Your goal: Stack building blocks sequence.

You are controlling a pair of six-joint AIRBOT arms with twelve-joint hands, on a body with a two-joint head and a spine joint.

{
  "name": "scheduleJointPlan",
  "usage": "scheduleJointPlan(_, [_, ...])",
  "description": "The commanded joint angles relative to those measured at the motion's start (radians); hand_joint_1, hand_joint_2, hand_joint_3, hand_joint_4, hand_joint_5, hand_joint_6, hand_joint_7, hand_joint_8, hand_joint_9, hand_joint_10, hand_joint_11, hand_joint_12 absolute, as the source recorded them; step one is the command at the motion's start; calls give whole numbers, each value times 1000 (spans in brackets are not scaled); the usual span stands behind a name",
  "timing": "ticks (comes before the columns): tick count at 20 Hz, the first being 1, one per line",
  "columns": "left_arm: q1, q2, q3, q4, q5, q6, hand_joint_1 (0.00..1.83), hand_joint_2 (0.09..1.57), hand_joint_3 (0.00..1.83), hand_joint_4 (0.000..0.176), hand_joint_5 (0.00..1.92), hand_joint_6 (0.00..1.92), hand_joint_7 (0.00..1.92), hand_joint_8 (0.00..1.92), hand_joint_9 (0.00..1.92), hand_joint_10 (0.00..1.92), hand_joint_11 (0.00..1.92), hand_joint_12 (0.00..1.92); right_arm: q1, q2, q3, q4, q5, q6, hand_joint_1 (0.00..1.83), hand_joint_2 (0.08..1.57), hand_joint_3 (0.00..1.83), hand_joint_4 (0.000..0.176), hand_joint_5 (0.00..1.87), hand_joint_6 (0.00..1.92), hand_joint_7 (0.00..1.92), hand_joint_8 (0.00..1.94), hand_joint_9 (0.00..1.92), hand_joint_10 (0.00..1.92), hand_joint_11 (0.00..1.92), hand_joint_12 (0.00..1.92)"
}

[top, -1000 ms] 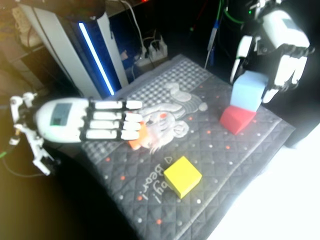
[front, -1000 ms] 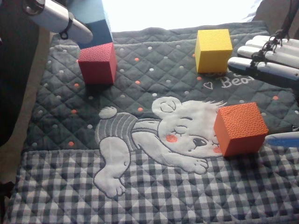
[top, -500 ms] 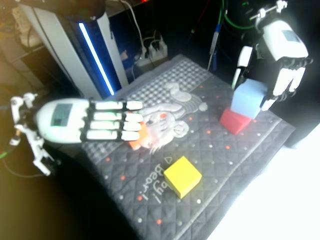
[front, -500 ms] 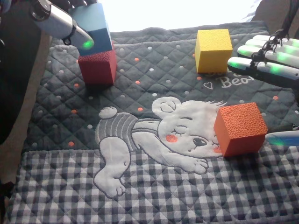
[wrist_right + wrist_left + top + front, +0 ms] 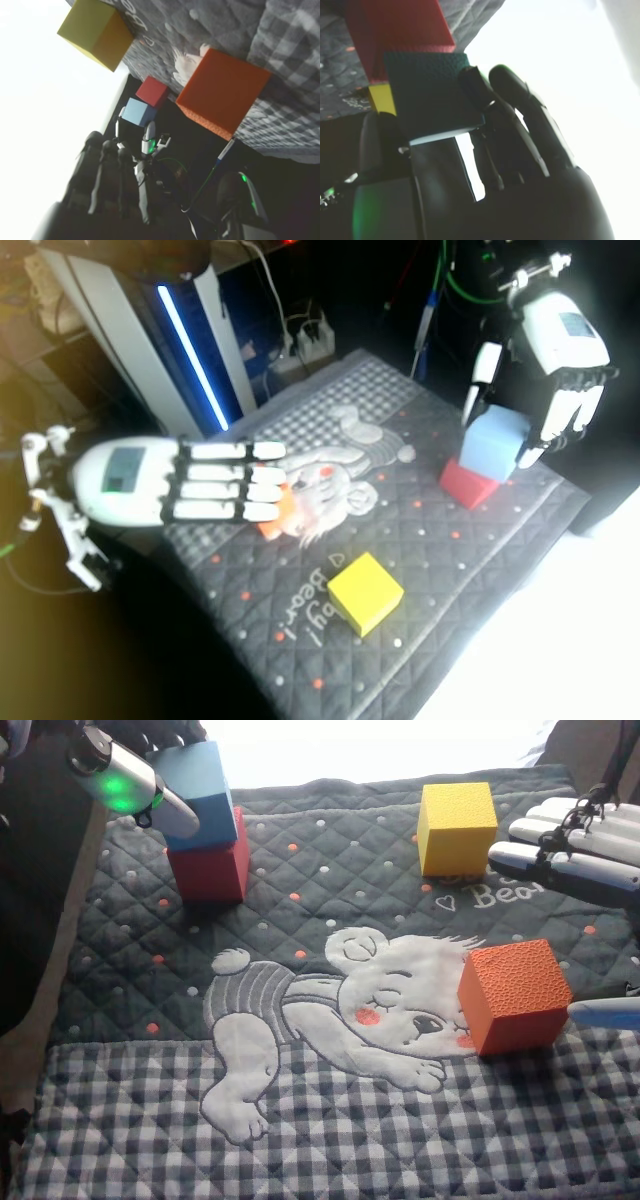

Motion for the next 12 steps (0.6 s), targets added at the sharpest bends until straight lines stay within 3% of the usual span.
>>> scheduleJointPlan(1, [-10,-1,6,-11,-87,-4,1144,955,0,0,877,92,1024,51,1014,50,561,1128,11,1,5,33,113,2,528,1160,5,85,0,0,35,2,28,2,15,46])
scheduleJointPlan(5, [-10,-2,6,-11,-83,-4,1086,944,0,0,806,1,984,1,965,11,491,1162,11,0,6,33,113,2,503,1169,6,86,0,0,38,2,44,6,19,50])
scheduleJointPlan(8, [-10,-2,6,-11,-83,-4,1047,927,0,0,732,0,918,0,927,0,477,1066,11,0,6,33,113,2,499,1171,4,79,0,0,48,6,52,8,18,52])
scheduleJointPlan(11, [-10,-2,6,-11,-89,-4,1029,897,0,0,654,0,786,0,869,0,480,1117,11,0,6,34,113,2,486,1179,4,78,0,0,56,4,45,2,24,59])
scheduleJointPlan(12, [-9,-1,3,-11,-96,-4,1007,880,0,0,573,0,698,0,787,0,374,1185,11,0,6,36,113,2,471,1176,2,73,0,0,69,8,66,10,54,74])
